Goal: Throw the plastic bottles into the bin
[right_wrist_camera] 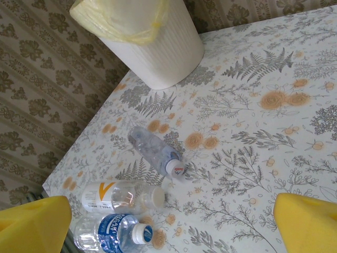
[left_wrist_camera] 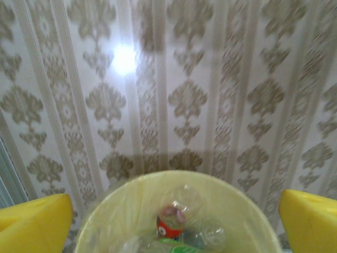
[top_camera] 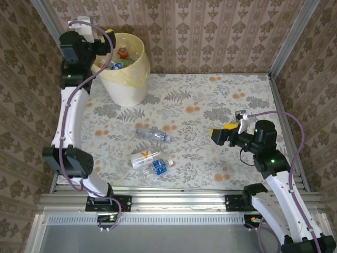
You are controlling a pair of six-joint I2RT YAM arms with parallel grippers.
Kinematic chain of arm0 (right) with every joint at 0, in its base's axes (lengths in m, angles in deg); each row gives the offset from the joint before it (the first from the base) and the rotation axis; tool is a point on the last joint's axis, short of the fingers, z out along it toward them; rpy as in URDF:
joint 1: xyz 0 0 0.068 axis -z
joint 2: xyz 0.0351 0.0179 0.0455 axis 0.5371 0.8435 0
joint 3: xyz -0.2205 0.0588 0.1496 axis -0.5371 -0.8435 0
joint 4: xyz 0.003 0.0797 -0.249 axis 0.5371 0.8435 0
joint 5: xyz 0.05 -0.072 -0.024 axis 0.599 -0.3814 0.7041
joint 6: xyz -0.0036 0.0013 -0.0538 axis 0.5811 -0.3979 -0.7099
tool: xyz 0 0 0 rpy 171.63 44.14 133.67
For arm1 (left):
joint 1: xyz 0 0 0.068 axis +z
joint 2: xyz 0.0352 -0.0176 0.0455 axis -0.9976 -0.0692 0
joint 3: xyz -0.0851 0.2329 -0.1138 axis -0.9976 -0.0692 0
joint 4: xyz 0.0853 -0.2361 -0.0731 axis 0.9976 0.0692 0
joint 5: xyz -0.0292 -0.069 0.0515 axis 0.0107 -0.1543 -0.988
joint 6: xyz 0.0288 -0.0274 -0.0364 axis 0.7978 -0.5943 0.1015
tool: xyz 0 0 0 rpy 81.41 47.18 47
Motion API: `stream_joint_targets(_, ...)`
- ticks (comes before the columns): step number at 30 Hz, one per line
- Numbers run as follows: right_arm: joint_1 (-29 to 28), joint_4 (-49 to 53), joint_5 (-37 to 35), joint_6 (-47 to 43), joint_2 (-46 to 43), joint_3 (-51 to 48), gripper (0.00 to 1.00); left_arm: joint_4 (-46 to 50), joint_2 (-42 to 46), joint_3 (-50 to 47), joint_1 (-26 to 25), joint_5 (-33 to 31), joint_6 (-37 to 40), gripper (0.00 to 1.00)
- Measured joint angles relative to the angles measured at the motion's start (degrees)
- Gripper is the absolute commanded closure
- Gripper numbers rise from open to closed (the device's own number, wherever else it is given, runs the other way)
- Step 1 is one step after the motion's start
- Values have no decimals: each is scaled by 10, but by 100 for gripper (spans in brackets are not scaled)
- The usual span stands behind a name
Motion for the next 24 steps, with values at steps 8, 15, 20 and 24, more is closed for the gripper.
stream_joint_targets(8, 0, 0, 0, 0, 0, 0, 0, 58, 105, 23, -14, 6, 0, 0)
stream_joint_targets(15, 0, 1, 0, 0, 0, 0, 0, 152, 140, 16, -18, 47, 4, 0)
stream_joint_targets(20, 0, 2, 0, 0, 0, 4, 0, 226, 154, 16, -22, 73, 7, 0)
stream_joint_targets(24, 0, 2, 0, 0, 0, 6, 0, 266, 172, 7, -22, 93, 7, 0)
